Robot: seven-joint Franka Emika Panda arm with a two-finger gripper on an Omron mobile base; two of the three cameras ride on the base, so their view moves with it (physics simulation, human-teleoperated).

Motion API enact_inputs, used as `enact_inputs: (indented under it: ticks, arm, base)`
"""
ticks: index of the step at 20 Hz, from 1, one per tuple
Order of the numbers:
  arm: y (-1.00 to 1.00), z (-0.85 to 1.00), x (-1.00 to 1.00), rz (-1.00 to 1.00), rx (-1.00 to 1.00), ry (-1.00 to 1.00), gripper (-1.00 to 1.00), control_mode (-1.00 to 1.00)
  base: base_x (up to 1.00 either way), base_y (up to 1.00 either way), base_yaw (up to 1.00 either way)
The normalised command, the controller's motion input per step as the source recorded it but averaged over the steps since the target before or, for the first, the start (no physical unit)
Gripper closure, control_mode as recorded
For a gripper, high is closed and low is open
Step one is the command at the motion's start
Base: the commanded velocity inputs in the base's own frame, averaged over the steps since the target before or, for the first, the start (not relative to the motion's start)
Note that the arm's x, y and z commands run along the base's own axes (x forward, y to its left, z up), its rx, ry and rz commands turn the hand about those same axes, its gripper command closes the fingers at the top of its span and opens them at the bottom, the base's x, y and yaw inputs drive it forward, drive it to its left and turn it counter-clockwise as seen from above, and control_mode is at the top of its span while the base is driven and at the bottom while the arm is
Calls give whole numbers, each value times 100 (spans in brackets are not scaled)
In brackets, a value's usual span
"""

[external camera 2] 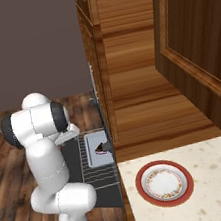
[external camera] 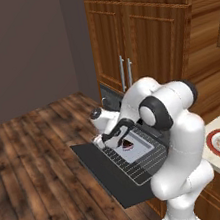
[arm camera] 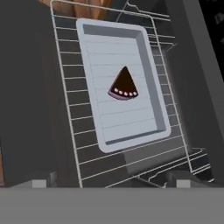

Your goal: Take the baked cake out of the oven and place it on the plate for cooling. Then close the oven door.

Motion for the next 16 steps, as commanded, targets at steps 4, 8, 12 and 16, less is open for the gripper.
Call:
enact_inputs:
  ticks: [4, 8, 12, 16]
  arm:
    - [-33, -24, 0, -15, 0, 0, -100, -100]
    - [-35, -40, 1, -9, 0, 0, -100, -100]
    - [-35, -38, 9, -5, 0, 0, -100, -100]
    - [-18, -8, 18, -1, 0, 0, -100, -100]
  base:
    - [0, 0, 0]
    - [0, 0, 0]
    - [0, 0, 0]
    - [0, 0, 0]
